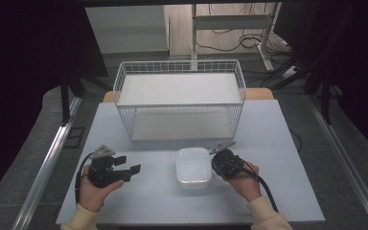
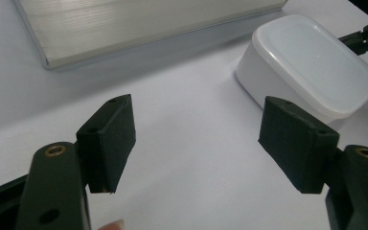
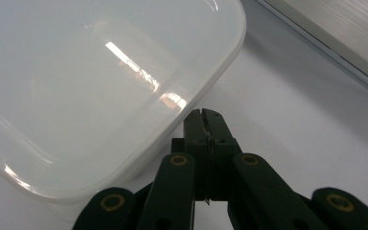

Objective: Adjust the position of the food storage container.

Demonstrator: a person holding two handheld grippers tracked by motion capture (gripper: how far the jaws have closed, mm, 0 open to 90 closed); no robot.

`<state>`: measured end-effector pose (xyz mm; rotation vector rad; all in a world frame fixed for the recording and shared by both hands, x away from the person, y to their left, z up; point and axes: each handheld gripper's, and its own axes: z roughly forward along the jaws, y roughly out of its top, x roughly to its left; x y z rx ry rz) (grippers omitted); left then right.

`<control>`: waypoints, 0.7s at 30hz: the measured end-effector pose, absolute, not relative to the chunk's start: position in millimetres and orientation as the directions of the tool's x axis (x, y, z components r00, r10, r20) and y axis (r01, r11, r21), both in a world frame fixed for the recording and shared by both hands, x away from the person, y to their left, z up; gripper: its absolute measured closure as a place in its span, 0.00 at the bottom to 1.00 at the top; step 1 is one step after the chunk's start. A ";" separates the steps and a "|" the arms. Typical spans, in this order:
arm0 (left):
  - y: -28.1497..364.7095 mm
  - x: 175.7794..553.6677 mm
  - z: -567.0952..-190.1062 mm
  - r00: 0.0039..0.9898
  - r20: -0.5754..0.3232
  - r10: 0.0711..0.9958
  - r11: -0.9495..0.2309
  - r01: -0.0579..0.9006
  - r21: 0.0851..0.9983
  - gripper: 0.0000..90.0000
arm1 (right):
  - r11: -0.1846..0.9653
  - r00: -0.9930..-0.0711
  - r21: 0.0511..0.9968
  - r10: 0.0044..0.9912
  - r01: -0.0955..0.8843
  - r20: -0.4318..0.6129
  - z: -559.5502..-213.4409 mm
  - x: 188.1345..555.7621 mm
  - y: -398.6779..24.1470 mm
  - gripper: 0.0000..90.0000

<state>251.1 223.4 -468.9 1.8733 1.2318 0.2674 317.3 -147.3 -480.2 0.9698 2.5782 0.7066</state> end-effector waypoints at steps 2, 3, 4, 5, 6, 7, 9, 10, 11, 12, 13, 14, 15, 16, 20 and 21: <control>223.4 251.3 -469.2 0.490 -0.261 0.831 -0.148 0.649 0.747 0.32 | 0.656 -0.734 0.540 0.671 0.527 -0.099 -480.6 317.1 -142.1 0.99; 223.4 251.3 -469.2 0.490 -0.261 0.831 -0.148 0.649 0.747 0.32 | 0.656 -0.734 0.540 0.671 0.527 -0.099 -480.6 317.1 -142.1 0.99; 223.4 251.3 -469.3 0.490 -0.262 0.831 -0.147 0.649 0.746 0.32 | 0.661 -0.742 0.539 0.663 0.522 -0.095 -481.0 317.2 -137.7 0.99; 223.4 251.3 -469.3 0.490 -0.262 0.831 -0.147 0.649 0.746 0.32 | 0.661 -0.742 0.539 0.663 0.522 -0.095 -481.0 317.2 -137.7 0.99; 223.5 251.4 -469.4 0.490 -0.262 0.832 -0.147 0.649 0.746 0.32 | 0.660 -0.744 0.540 0.662 0.522 -0.089 -481.4 317.0 -135.2 0.99; 223.6 251.5 -469.5 0.490 -0.262 0.831 -0.147 0.649 0.746 0.32 | 0.664 -0.749 0.539 0.657 0.518 -0.089 -481.5 316.8 -132.9 0.99; 223.8 251.7 -469.8 0.489 -0.262 0.832 -0.148 0.651 0.745 0.32 | 0.672 -0.760 0.540 0.644 0.508 -0.086 -481.8 316.2 -128.4 0.99; 223.8 251.8 -470.1 0.489 -0.263 0.832 -0.147 0.651 0.744 0.32 | 0.672 -0.764 0.542 0.640 0.506 -0.080 -482.0 316.0 -126.4 0.99; 223.8 251.8 -470.3 0.489 -0.263 0.832 -0.147 0.651 0.744 0.32 | 0.674 -0.770 0.545 0.633 0.499 -0.078 -482.2 315.7 -124.2 0.99; 223.9 251.9 -470.5 0.488 -0.264 0.832 -0.146 0.652 0.744 0.32 | 0.676 -0.771 0.545 0.631 0.496 -0.081 -482.4 315.2 -121.9 0.99; 223.9 251.9 -470.5 0.488 -0.264 0.832 -0.146 0.652 0.744 0.32 | 0.676 -0.771 0.546 0.631 0.495 -0.081 -482.5 315.1 -121.5 0.99; 223.9 252.0 -470.7 0.488 -0.265 0.832 -0.147 0.653 0.743 0.32 | 0.675 -0.771 0.547 0.632 0.495 -0.081 -482.6 315.0 -121.5 0.99; 223.9 252.0 -470.7 0.488 -0.265 0.832 -0.147 0.653 0.743 0.32 | 0.675 -0.771 0.547 0.632 0.495 -0.081 -482.6 315.0 -121.5 0.99; 223.9 252.1 -470.8 0.489 -0.265 0.831 -0.149 0.654 0.742 0.32 | 0.675 -0.772 0.547 0.631 0.496 -0.079 -482.5 315.0 -122.0 0.99; 223.7 252.4 -471.1 0.490 -0.266 0.830 -0.149 0.655 0.741 0.32 | 0.659 -0.770 0.571 0.634 0.490 -0.071 -475.9 310.9 -127.1 0.99; 223.7 252.4 -471.1 0.490 -0.266 0.830 -0.149 0.655 0.741 0.32 | 0.659 -0.770 0.571 0.634 0.490 -0.071 -475.9 310.9 -127.1 0.99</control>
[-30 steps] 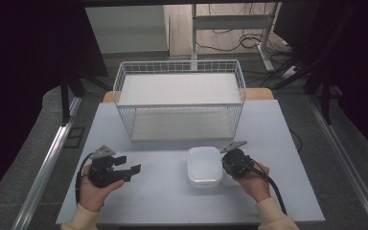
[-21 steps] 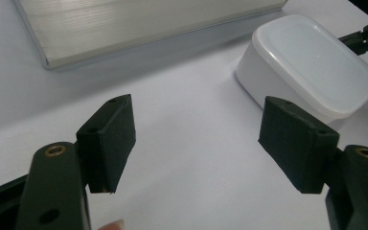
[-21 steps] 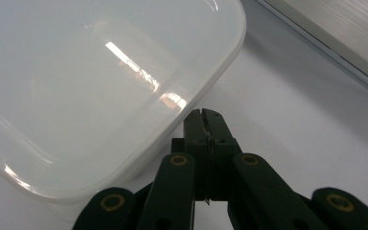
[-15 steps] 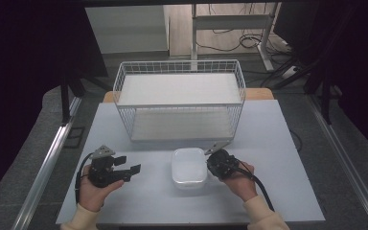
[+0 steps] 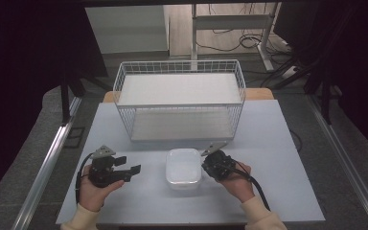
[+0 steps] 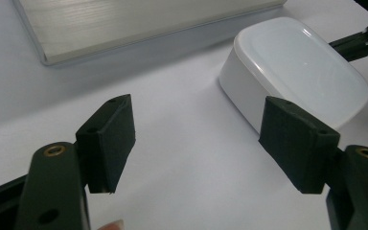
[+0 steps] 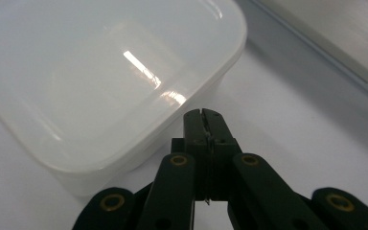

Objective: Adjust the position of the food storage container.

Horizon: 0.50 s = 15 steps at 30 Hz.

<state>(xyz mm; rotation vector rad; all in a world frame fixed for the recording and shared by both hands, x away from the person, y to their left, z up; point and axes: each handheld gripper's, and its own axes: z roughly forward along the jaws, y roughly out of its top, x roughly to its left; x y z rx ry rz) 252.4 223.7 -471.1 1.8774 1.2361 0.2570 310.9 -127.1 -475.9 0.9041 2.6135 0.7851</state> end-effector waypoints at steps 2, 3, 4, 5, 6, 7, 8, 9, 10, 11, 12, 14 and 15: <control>224.1 252.6 -471.0 0.488 -0.267 0.831 -0.148 0.656 0.740 0.32 | 0.645 -0.764 0.591 0.641 0.485 -0.072 -469.5 307.1 -131.4 0.99; 224.3 252.6 -471.1 0.487 -0.268 0.831 -0.146 0.656 0.741 0.32 | 0.633 -0.756 0.607 0.650 0.481 -0.080 -462.7 302.8 -137.3 0.99; 224.3 252.6 -471.1 0.487 -0.268 0.831 -0.146 0.656 0.741 0.32 | 0.633 -0.756 0.607 0.650 0.481 -0.080 -462.7 302.8 -137.3 0.99; 224.1 252.8 -471.3 0.487 -0.267 0.831 -0.147 0.657 0.739 0.31 | 0.617 -0.748 0.625 0.659 0.477 -0.080 -457.1 298.8 -145.5 0.99; 224.1 252.8 -471.3 0.487 -0.267 0.831 -0.147 0.657 0.739 0.31 | 0.617 -0.748 0.625 0.659 0.477 -0.080 -457.1 298.8 -145.5 0.99; 223.9 252.9 -471.5 0.489 -0.268 0.830 -0.148 0.656 0.740 0.31 | 0.610 -0.744 0.632 0.664 0.478 -0.079 -455.5 297.4 -149.0 0.99; 223.5 253.0 -471.6 0.490 -0.267 0.830 -0.149 0.656 0.740 0.31 | 0.600 -0.739 0.642 0.669 0.477 -0.076 -453.2 295.6 -155.5 0.99; 223.0 253.2 -471.8 0.491 -0.268 0.829 -0.150 0.657 0.739 0.31 | 0.569 -0.739 0.667 0.673 0.481 -0.042 -450.8 294.4 -167.2 0.96; 223.0 253.2 -471.8 0.491 -0.268 0.829 -0.150 0.657 0.739 0.31 | 0.569 -0.739 0.667 0.673 0.481 -0.042 -450.8 294.4 -167.2 0.96; 222.0 253.7 -472.7 0.492 -0.272 0.827 -0.150 0.659 0.737 0.31 | 0.520 -0.745 0.709 0.667 0.476 0.010 -449.8 293.5 -177.8 0.68; 222.0 253.7 -472.7 0.492 -0.272 0.827 -0.150 0.659 0.737 0.31 | 0.520 -0.745 0.709 0.667 0.476 0.010 -449.8 293.5 -177.8 0.68; 220.4 253.7 -473.2 0.490 -0.274 0.827 -0.147 0.660 0.737 0.31 | 0.472 -0.743 0.737 0.667 0.484 0.061 -449.8 292.9 -184.3 0.52; 219.0 253.5 -473.3 0.485 -0.276 0.830 -0.142 0.661 0.737 0.31 | 0.445 -0.729 0.748 0.680 0.493 0.076 -449.9 293.0 -187.5 0.43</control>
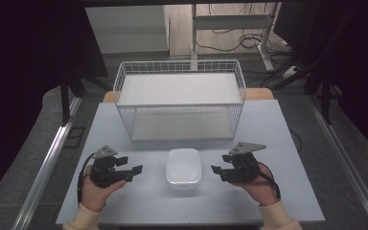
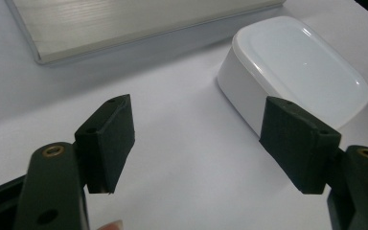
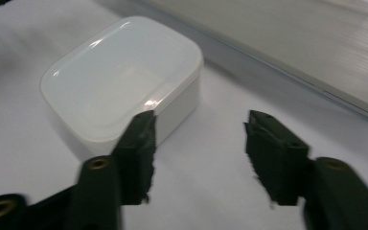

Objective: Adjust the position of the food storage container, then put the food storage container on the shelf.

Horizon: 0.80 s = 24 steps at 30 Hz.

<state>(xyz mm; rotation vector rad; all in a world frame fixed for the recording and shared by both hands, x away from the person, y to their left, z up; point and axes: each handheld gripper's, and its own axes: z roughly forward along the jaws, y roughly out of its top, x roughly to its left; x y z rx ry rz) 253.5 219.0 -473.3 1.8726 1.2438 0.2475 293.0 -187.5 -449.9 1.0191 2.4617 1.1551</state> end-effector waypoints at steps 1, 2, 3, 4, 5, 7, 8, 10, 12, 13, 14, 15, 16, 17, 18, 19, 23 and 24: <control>218.4 253.7 -473.3 0.486 -0.275 0.830 -0.142 0.660 0.737 0.31 | 0.445 -0.729 0.748 0.680 0.493 0.076 -449.9 293.0 -187.5 0.43; 217.6 253.9 -473.2 0.486 -0.278 0.829 -0.140 0.661 0.737 0.31 | 0.435 -0.723 0.751 0.686 0.497 0.080 -450.0 293.5 -188.2 0.41; 217.2 253.9 -473.1 0.485 -0.280 0.828 -0.139 0.662 0.736 0.30 | 0.425 -0.719 0.754 0.690 0.501 0.089 -450.0 293.9 -188.4 0.38; 216.4 254.0 -472.9 0.484 -0.284 0.828 -0.136 0.664 0.735 0.30 | 0.421 -0.717 0.755 0.691 0.502 0.092 -450.1 293.7 -188.1 0.36; 216.4 254.0 -472.9 0.484 -0.284 0.828 -0.136 0.664 0.735 0.30 | 0.421 -0.717 0.754 0.691 0.504 0.093 -450.3 293.5 -187.6 0.35; 216.1 254.4 -472.4 0.484 -0.290 0.826 -0.132 0.667 0.734 0.30 | 0.422 -0.716 0.753 0.692 0.504 0.091 -450.5 293.4 -187.4 0.34; 215.9 254.4 -472.0 0.482 -0.302 0.822 -0.124 0.670 0.732 0.30 | 0.421 -0.712 0.752 0.696 0.507 0.090 -450.8 293.5 -187.6 0.33; 215.3 254.3 -472.0 0.482 -0.305 0.821 -0.124 0.673 0.730 0.29 | 0.407 -0.704 0.753 0.703 0.517 0.103 -451.1 293.8 -187.6 0.31; 214.8 254.1 -471.9 0.482 -0.306 0.821 -0.122 0.672 0.730 0.29 | 0.403 -0.701 0.754 0.705 0.519 0.106 -451.1 294.0 -187.6 0.31; 214.4 253.9 -471.5 0.479 -0.306 0.823 -0.118 0.670 0.732 0.29 | 0.396 -0.698 0.755 0.707 0.523 0.113 -450.9 294.5 -187.9 0.30; 214.0 253.7 -471.0 0.477 -0.307 0.823 -0.113 0.668 0.736 0.29 | 0.388 -0.696 0.756 0.708 0.527 0.122 -450.7 294.7 -188.1 0.30; 213.5 253.7 -470.5 0.475 -0.309 0.824 -0.107 0.666 0.738 0.30 | 0.377 -0.692 0.760 0.710 0.530 0.131 -450.4 294.6 -188.3 0.30; 212.5 253.8 -469.4 0.473 -0.314 0.823 -0.102 0.667 0.738 0.30 | 0.355 -0.688 0.765 0.709 0.537 0.155 -450.0 294.5 -189.0 0.30; 212.5 253.8 -469.4 0.473 -0.314 0.823 -0.102 0.667 0.738 0.31 | 0.355 -0.688 0.765 0.709 0.537 0.155 -450.0 294.5 -189.0 0.30; 210.4 254.3 -469.2 0.474 -0.321 0.820 -0.098 0.669 0.736 0.32 | 0.341 -0.687 0.766 0.705 0.545 0.175 -450.0 294.1 -189.2 0.31; 210.4 254.3 -469.2 0.474 -0.321 0.820 -0.098 0.669 0.736 0.32 | 0.341 -0.687 0.766 0.705 0.545 0.175 -450.0 294.1 -189.2 0.31; 202.6 256.0 -470.9 0.485 -0.328 0.811 -0.114 0.681 0.723 0.32 | 0.338 -0.680 0.759 0.711 0.556 0.181 -451.2 294.4 -186.3 0.31; 200.8 256.2 -470.2 0.488 -0.327 0.809 -0.120 0.682 0.721 0.32 | 0.340 -0.676 0.754 0.714 0.562 0.182 -450.9 294.8 -184.1 0.32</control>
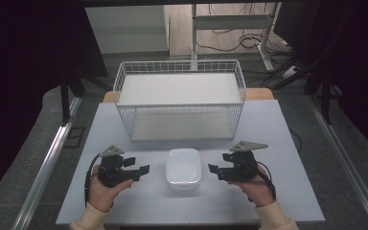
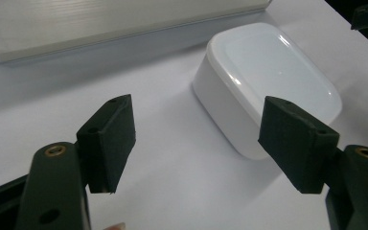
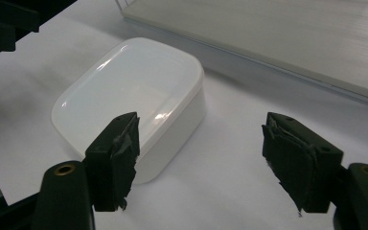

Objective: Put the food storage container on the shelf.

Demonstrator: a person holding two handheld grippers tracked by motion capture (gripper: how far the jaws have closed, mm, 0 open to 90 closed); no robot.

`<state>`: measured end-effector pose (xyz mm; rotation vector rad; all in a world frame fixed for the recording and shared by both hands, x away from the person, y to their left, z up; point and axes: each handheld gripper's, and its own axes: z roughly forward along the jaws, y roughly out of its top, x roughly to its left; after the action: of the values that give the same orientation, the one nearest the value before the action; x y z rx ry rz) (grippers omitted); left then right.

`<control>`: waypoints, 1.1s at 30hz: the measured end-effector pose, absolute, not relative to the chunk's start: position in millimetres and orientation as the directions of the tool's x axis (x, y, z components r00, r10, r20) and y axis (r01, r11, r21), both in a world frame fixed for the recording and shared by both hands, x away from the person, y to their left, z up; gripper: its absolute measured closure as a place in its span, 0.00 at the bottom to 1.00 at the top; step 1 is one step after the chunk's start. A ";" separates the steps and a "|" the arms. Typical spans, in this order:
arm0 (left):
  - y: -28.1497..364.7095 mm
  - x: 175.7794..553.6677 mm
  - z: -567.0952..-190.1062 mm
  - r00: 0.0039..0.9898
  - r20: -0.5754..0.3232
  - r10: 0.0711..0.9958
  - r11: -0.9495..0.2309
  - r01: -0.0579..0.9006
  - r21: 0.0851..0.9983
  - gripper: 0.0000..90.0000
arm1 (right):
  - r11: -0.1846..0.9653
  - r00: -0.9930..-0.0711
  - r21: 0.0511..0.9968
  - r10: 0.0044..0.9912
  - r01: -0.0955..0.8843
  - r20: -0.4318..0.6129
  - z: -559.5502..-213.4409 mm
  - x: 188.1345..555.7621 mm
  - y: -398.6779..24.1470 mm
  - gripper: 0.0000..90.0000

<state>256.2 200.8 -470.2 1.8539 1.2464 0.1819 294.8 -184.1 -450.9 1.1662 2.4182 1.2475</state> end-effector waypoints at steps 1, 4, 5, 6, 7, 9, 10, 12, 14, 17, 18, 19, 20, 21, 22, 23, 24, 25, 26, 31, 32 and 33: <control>199.3 256.5 -469.2 0.486 -0.331 0.809 -0.116 0.684 0.720 0.32 | 0.340 -0.676 0.754 0.714 0.562 0.182 -450.9 294.8 -184.1 0.32; 188.2 262.9 -465.7 0.490 -0.369 0.790 -0.113 0.707 0.698 0.32 | 0.334 -0.666 0.742 0.719 0.582 0.199 -449.1 299.5 -177.8 0.35; 188.2 262.9 -465.7 0.490 -0.369 0.790 -0.113 0.707 0.698 0.32 | 0.334 -0.666 0.742 0.719 0.582 0.199 -449.1 299.5 -177.8 0.35; 178.0 269.4 -465.5 0.496 -0.385 0.779 -0.121 0.721 0.683 0.35 | 0.326 -0.660 0.733 0.718 0.597 0.219 -448.4 303.7 -173.2 0.37; 178.0 269.4 -465.5 0.496 -0.385 0.779 -0.121 0.721 0.683 0.36 | 0.326 -0.660 0.733 0.718 0.597 0.219 -448.4 303.7 -173.2 0.37; 170.2 275.6 -465.8 0.493 -0.400 0.773 -0.123 0.734 0.668 0.36 | 0.321 -0.659 0.724 0.712 0.611 0.241 -447.7 310.2 -165.2 0.39; 162.9 283.9 -467.0 0.489 -0.437 0.755 -0.113 0.753 0.648 0.37 | 0.322 -0.662 0.721 0.707 0.614 0.249 -447.8 312.9 -161.5 0.40; 159.8 288.7 -469.0 0.476 -0.470 0.744 -0.092 0.768 0.633 0.37 | 0.313 -0.663 0.718 0.698 0.622 0.270 -449.4 316.0 -156.1 0.42; 159.5 290.4 -471.2 0.468 -0.497 0.731 -0.074 0.778 0.624 0.37 | 0.305 -0.662 0.717 0.693 0.627 0.283 -451.3 317.2 -153.7 0.43; 158.5 292.0 -475.7 0.463 -0.527 0.713 -0.068 0.793 0.605 0.38 | 0.312 -0.664 0.701 0.684 0.641 0.302 -458.5 318.7 -146.8 0.43; 158.6 292.9 -477.0 0.460 -0.534 0.709 -0.065 0.797 0.600 0.38 | 0.309 -0.659 0.693 0.683 0.651 0.314 -461.8 318.8 -145.5 0.44; 159.8 294.8 -478.8 0.448 -0.551 0.704 -0.048 0.804 0.593 0.38 | 0.304 -0.655 0.690 0.684 0.656 0.321 -463.1 319.1 -145.6 0.44; 160.0 295.7 -479.8 0.447 -0.555 0.701 -0.047 0.807 0.589 0.38 | 0.300 -0.649 0.687 0.687 0.662 0.326 -464.4 319.3 -146.0 0.45; 160.0 295.7 -479.8 0.447 -0.555 0.701 -0.047 0.807 0.589 0.38 | 0.300 -0.649 0.687 0.687 0.662 0.326 -464.4 319.3 -146.0 0.45; 159.8 297.4 -483.1 0.441 -0.562 0.700 -0.046 0.813 0.581 0.38 | 0.291 -0.640 0.678 0.687 0.675 0.342 -467.0 319.6 -146.8 0.45; 159.3 298.4 -485.0 0.438 -0.562 0.702 -0.049 0.817 0.575 0.38 | 0.288 -0.638 0.675 0.688 0.679 0.347 -468.1 319.8 -147.0 0.45; 159.3 298.4 -485.0 0.438 -0.562 0.702 -0.049 0.817 0.575 0.37 | 0.288 -0.638 0.675 0.688 0.679 0.347 -468.1 319.8 -147.0 0.45; 158.9 299.3 -486.2 0.436 -0.560 0.705 -0.053 0.819 0.571 0.37 | 0.284 -0.632 0.669 0.689 0.687 0.356 -469.6 320.2 -147.3 0.45; 158.3 300.2 -487.3 0.434 -0.562 0.704 -0.050 0.820 0.570 0.37 | 0.280 -0.630 0.667 0.686 0.691 0.365 -471.0 320.6 -147.3 0.46; 152.6 305.1 -492.7 0.425 -0.589 0.687 -0.049 0.836 0.546 0.38 | 0.272 -0.607 0.643 0.698 0.716 0.380 -479.4 323.6 -146.6 0.46; 148.9 305.7 -495.4 0.429 -0.589 0.685 -0.062 0.840 0.539 0.38 | 0.262 -0.597 0.633 0.696 0.728 0.398 -483.0 324.3 -147.1 0.46; 148.9 305.7 -495.4 0.429 -0.589 0.685 -0.062 0.840 0.539 0.38 | 0.262 -0.597 0.633 0.696 0.728 0.398 -483.0 324.3 -147.1 0.46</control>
<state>305.7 148.9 -495.4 1.7992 1.3110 -0.2200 324.3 -147.1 -483.0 1.4262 2.5260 1.3030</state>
